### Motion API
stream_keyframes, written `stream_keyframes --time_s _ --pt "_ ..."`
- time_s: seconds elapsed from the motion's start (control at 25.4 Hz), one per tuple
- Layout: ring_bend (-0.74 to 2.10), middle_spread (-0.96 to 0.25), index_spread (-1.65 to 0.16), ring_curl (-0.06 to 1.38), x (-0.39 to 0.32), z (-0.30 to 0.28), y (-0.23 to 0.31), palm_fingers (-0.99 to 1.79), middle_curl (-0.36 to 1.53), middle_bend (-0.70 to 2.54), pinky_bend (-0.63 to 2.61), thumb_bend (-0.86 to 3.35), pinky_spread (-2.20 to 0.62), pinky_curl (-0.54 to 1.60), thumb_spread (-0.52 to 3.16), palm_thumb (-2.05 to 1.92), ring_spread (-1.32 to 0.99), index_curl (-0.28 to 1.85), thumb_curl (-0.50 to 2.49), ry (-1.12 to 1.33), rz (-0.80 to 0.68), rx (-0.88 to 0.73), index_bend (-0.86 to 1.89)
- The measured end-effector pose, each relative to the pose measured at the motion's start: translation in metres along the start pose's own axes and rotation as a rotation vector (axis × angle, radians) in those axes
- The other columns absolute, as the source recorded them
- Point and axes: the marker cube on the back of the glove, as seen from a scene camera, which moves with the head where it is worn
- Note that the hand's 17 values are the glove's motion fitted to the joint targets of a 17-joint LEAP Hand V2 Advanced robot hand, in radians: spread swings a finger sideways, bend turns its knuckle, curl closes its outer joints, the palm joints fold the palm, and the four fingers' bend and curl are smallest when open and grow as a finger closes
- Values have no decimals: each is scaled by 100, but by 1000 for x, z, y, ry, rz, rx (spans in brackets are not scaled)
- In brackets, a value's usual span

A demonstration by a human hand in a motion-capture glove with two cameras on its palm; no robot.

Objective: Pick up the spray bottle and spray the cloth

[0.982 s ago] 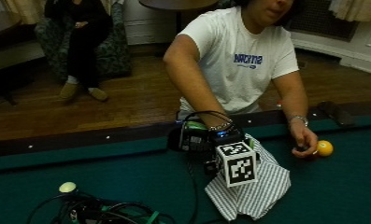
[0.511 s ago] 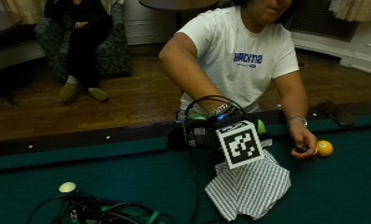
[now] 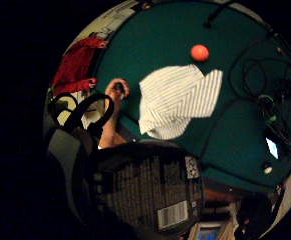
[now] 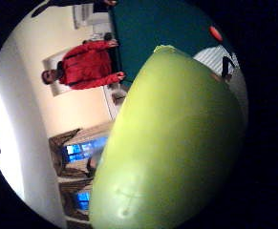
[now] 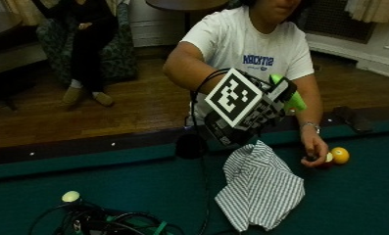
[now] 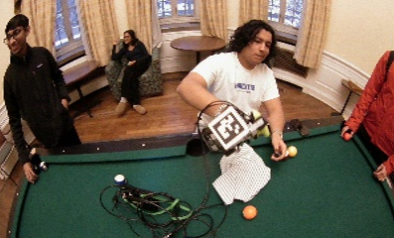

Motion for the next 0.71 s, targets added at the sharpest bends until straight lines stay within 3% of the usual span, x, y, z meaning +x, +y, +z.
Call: stream_keyframes --time_s 0.35,0.71 --pt "71 -16 -25 49 -17 4 -13 137 56 71 43 -3 -29 40 41 95 -19 61 82 -227 -279 186 35" --pt "71 -16 -25 49 -5 47 -67 137 56 71 43 -3 -29 40 40 95 -19 62 83 -317 -383 244 36"
